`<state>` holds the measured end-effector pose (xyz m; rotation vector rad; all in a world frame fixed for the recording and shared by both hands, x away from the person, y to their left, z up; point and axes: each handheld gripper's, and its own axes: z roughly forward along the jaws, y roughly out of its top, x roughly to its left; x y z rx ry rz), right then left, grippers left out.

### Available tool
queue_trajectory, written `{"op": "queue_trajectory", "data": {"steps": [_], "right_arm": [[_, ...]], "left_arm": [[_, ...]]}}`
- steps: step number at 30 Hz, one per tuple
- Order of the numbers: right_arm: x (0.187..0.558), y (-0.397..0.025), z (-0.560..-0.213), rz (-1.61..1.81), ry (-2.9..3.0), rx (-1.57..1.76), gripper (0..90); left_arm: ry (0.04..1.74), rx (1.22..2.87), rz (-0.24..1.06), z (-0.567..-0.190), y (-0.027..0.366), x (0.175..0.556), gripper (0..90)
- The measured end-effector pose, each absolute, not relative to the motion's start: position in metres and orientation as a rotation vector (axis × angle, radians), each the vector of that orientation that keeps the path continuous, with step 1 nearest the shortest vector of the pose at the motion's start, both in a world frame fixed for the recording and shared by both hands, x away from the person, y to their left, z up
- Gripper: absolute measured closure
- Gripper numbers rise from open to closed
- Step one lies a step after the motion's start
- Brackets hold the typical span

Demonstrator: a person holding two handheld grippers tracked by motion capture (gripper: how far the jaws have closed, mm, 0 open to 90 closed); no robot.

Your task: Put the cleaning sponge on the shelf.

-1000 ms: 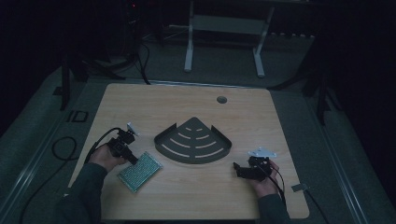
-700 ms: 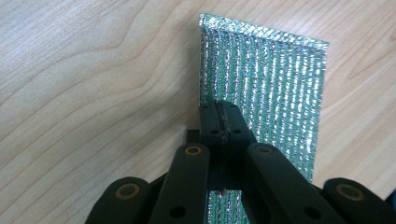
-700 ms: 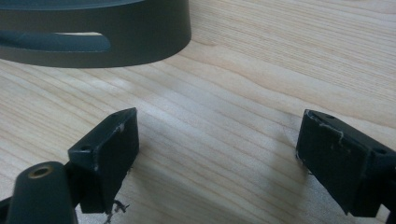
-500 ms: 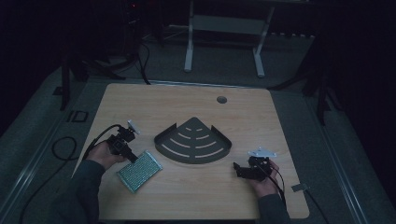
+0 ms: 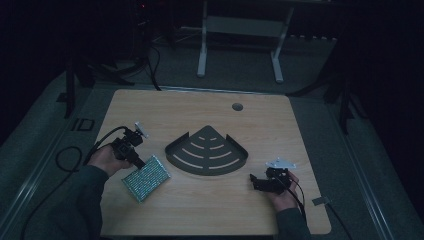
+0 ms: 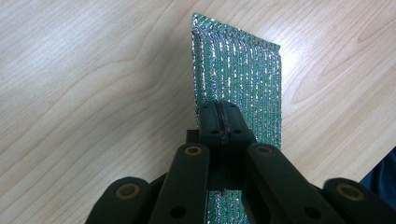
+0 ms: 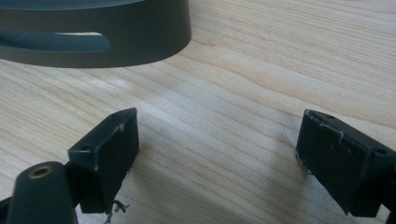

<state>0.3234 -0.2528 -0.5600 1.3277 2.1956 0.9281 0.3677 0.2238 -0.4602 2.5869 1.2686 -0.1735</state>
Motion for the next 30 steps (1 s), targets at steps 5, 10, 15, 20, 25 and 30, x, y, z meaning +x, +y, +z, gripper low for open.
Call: {"op": "queue_trajectory", "data": {"steps": [5,10,15,20,25,30], "right_arm": [[0.323,-0.253,-0.560,0.929,2.196,1.328,12.7],[0.323,-0.253,-0.560,0.929,2.195,1.328,12.8],[0.323,-0.253,-0.560,0.928,2.196,1.327,12.7],[0.323,-0.253,-0.560,0.928,2.196,1.328,12.8],[0.323,-0.253,-0.560,0.928,2.196,1.327,12.7],[0.323,-0.253,-0.560,0.928,2.196,1.328,12.8]], "left_arm": [[1.268,2.584,-0.162,-0.453,0.222,0.369,90.0],[1.262,2.577,-0.139,-0.445,0.222,0.370,90.0],[1.256,2.573,-0.113,-0.436,0.221,0.371,90.0],[1.247,2.574,-0.099,-0.430,0.220,0.374,90.0],[1.237,2.570,-0.088,-0.423,0.218,0.377,90.0],[1.230,2.564,-0.076,-0.418,0.214,0.380,90.0]]}}
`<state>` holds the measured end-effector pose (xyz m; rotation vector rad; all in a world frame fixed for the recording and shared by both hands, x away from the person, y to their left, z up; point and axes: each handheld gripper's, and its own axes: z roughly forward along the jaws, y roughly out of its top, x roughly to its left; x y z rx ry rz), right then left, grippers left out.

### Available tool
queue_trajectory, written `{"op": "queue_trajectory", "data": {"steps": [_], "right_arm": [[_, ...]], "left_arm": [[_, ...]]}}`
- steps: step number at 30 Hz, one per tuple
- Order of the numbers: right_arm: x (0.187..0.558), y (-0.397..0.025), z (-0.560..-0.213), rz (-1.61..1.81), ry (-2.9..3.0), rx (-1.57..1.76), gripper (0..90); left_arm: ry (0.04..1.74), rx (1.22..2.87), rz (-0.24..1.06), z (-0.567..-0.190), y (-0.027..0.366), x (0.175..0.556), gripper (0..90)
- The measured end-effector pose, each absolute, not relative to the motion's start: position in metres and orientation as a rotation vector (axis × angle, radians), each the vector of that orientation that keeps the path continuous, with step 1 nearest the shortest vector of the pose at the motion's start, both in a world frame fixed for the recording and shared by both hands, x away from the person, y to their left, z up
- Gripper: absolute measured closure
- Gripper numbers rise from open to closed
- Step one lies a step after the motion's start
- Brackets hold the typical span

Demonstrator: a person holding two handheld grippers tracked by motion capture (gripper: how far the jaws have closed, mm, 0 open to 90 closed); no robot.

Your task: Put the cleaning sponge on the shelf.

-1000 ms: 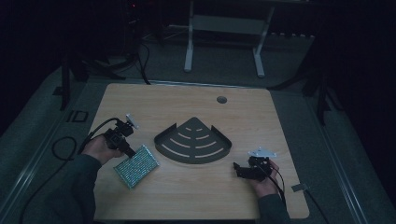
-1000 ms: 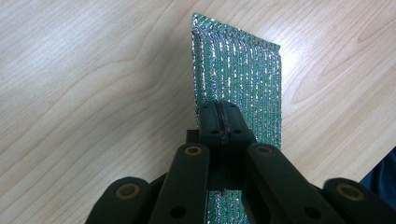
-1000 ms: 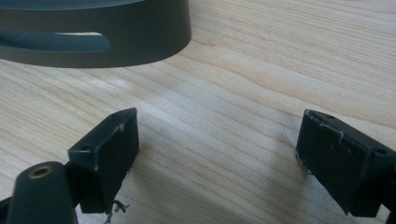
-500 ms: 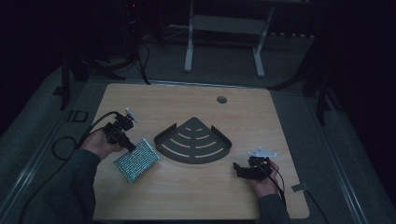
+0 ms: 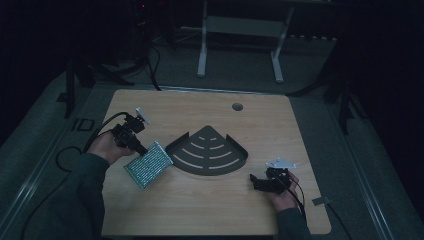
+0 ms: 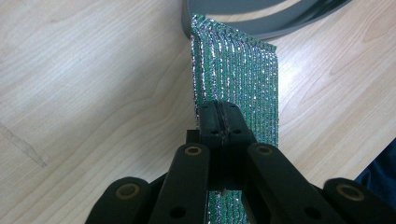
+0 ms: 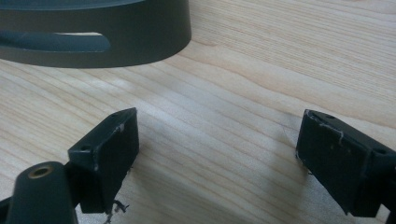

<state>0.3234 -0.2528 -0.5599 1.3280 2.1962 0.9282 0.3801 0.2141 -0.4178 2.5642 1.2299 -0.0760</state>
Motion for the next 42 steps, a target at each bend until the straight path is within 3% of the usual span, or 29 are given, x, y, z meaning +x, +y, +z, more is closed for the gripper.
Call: {"op": "queue_trajectory", "data": {"steps": [42], "right_arm": [[0.324,-0.253,-0.560,0.929,2.197,1.328,12.8]], "left_arm": [[1.138,2.588,0.018,-0.395,0.175,0.409,90.0]]}}
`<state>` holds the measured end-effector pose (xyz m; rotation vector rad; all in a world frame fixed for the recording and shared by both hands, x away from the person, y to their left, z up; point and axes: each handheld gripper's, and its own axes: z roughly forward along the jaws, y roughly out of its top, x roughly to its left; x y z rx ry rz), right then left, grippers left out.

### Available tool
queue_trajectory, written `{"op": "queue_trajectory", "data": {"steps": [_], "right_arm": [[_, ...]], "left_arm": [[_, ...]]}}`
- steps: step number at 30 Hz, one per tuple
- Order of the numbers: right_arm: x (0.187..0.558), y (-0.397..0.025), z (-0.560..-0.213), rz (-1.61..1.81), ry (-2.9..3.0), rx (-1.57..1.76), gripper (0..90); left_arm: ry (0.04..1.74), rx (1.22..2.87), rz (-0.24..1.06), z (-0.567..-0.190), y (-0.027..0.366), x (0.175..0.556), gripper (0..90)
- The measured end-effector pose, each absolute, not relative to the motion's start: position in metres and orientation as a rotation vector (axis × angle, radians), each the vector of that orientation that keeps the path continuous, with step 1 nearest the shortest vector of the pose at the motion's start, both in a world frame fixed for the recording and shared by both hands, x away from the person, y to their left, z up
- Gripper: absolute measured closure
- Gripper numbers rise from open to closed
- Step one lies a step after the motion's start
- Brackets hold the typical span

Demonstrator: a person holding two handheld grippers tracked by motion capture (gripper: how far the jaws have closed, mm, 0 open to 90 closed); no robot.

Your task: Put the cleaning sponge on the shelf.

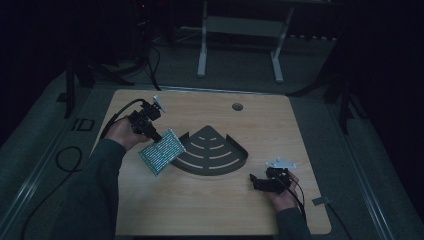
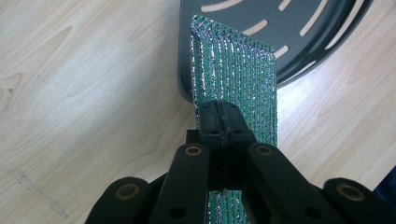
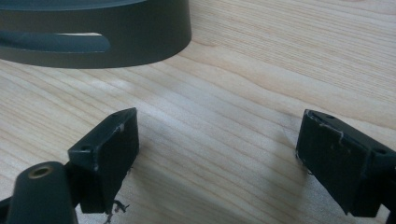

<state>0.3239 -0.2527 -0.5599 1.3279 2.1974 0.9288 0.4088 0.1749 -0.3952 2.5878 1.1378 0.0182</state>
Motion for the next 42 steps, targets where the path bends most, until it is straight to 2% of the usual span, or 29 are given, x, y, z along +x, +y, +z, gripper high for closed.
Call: {"op": "queue_trajectory", "data": {"steps": [42], "right_arm": [[0.324,-0.253,-0.560,0.930,2.199,1.327,12.7]], "left_arm": [[1.098,2.590,0.122,-0.406,0.124,0.449,90.0]]}}
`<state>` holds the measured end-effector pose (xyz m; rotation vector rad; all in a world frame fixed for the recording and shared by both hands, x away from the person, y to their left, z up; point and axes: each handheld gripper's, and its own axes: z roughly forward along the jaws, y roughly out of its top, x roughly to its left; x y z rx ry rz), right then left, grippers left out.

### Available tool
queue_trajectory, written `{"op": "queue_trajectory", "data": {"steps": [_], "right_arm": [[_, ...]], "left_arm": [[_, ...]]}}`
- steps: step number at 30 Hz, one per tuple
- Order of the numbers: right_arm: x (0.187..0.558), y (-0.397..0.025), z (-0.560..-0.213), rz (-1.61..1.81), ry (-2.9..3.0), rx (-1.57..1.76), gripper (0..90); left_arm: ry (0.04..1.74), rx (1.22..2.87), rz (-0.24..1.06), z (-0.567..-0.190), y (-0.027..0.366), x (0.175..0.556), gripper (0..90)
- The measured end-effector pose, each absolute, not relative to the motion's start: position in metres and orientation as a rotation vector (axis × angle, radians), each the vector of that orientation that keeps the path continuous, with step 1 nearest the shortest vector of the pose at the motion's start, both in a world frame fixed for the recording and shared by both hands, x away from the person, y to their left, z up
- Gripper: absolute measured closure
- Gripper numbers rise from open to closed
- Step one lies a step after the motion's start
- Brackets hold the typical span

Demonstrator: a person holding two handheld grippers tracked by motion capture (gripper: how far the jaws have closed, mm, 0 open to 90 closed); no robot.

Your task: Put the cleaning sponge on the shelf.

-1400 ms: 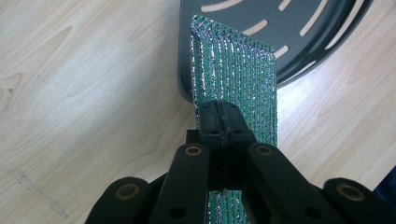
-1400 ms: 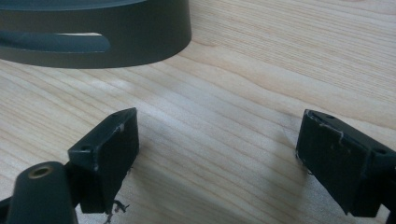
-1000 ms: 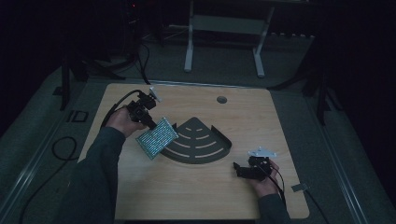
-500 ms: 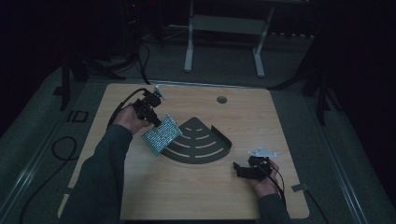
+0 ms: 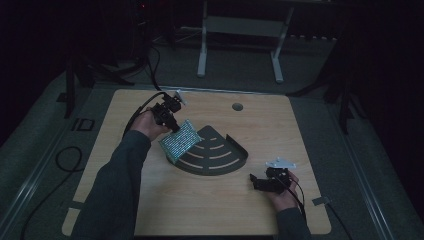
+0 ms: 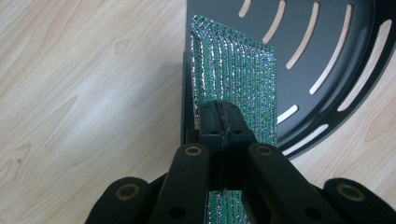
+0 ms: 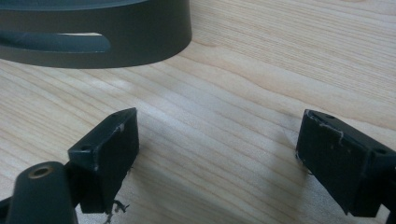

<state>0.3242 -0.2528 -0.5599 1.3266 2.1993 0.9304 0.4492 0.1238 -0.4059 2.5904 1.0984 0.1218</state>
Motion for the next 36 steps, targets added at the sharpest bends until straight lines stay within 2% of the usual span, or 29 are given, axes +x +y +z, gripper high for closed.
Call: {"op": "queue_trajectory", "data": {"steps": [36], "right_arm": [[0.324,-0.253,-0.560,0.931,2.202,1.324,12.7]], "left_arm": [[1.076,2.635,0.165,-0.432,0.098,0.468,90.0]]}}
